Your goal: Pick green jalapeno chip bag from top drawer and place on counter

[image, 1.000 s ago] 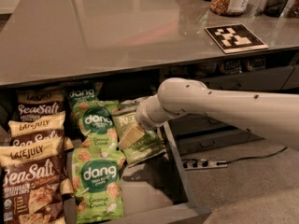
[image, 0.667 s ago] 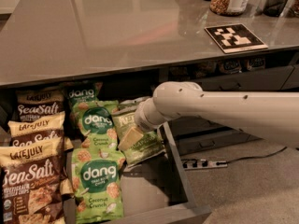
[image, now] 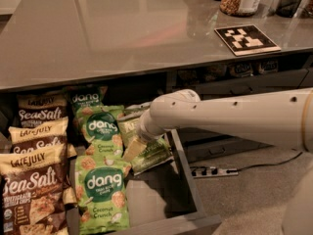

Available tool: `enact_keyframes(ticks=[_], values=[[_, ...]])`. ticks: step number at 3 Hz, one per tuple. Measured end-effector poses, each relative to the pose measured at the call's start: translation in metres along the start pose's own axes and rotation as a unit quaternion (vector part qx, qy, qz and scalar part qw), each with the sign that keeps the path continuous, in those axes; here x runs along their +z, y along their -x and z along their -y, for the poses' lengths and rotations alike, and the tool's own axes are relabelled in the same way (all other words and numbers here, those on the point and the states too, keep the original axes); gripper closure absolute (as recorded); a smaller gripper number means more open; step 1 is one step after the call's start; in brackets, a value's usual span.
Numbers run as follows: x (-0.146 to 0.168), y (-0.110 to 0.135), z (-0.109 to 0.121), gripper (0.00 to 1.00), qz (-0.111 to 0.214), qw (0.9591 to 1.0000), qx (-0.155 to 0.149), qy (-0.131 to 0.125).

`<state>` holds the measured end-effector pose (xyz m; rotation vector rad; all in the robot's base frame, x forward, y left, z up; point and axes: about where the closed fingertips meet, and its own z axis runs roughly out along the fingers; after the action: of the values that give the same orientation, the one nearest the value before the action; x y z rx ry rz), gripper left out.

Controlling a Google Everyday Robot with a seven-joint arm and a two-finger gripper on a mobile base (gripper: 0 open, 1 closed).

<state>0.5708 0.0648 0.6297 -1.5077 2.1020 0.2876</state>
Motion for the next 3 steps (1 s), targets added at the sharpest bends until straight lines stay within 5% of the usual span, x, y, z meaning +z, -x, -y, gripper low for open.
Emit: enact_keyframes(ticks=[1,3], values=[[0.011,-0.006,-0.002,0.00,-0.019,0.9998,-0.006,-0.009],[0.028,-0.014,-0.011,0.43,-0.047,0.9982,-0.024,-0.026]])
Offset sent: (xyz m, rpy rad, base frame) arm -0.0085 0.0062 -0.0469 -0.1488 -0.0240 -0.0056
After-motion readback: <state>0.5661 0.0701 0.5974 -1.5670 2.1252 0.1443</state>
